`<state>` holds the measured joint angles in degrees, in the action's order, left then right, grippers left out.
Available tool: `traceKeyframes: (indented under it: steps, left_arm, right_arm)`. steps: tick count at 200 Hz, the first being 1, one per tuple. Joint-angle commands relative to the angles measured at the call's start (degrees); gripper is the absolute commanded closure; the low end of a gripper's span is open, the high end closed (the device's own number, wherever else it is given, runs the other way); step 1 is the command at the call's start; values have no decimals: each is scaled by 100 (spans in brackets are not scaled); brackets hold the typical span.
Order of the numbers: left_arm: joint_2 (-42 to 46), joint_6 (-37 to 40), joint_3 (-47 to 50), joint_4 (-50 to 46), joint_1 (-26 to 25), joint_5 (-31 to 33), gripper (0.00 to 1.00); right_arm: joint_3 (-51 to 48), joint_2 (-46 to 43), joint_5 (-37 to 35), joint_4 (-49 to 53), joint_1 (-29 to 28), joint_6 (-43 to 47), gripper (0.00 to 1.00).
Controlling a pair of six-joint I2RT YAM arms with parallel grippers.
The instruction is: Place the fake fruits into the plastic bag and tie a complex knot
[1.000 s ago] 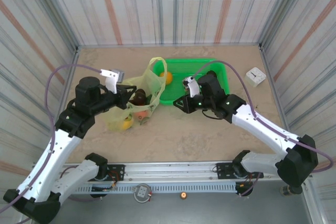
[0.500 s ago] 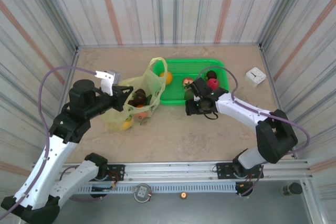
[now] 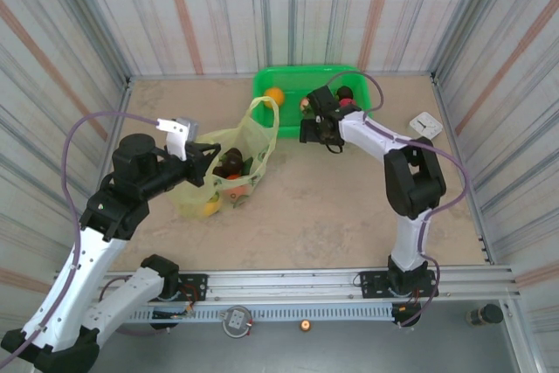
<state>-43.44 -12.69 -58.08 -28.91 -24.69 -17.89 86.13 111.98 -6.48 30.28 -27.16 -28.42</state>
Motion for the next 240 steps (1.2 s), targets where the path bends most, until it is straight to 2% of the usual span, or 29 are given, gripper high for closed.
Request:
traceKeyframes:
  steps: [1, 14, 38, 60, 75, 101, 113, 128, 144, 158, 173, 196, 209, 240]
  left_arm:
    - [-34, 117, -183, -54, 69, 5, 100]
    - [-72, 117, -177, -52, 69, -4, 100]
    - [-128, 126, -172, -48, 78, -21, 100]
    - [-176, 126, -156, -34, 84, -188, 100]
    - [-209, 126, -175, -77, 87, -289, 100]
    - [-108, 133, -152, -162, 87, -312, 100]
    - [-41, 128, -156, -216, 87, -285, 100]
    - [13, 127, -134, -255, 96, -273, 100]
    - [74, 76, -108, -260, 102, -281, 100]
    - [123, -2, -73, -254, 104, -302, 100]
    - [168, -67, -39, -258, 104, -375, 100]
    - [234, -126, 3, -270, 104, -546, 100]
    - [276, -159, 28, -264, 104, -573, 100]
    - [330, -206, 27, -305, 100, -587, 100]
  right_arm:
    - [629, 416, -124, 39, 61, -164, 11]
    - [924, 655, -94, 53, 190, -165, 11]
    - [1196, 911, 406, -80, 505, -149, 10]
    - [1199, 690, 903, -176, 553, 146, 12]
    - [669, 51, 1185, -578, 529, 320, 14]
    - [-550, -1332, 1690, -1367, 562, 670, 25]
    - [-1146, -2000, 2170, -1853, 571, 857, 28]
    - [-2037, -2824, 3183, -2869, 538, 1329, 33]
    - [-2739, -3600, 3377, -3749, 325, 1870, 41]
    - [-2858, -3945, 3926, -3990, 250, 2174, 41]
    - [-2743, -4042, 4373, -3970, 107, 2633, 39]
    - [-2288, -3858, 4088, -3583, -270, 3485, 29]
    - [-1964, -3580, 4076, -3508, -316, 3557, 26]
    - [-1246, -2942, 4336, -3450, -403, 3519, 28]
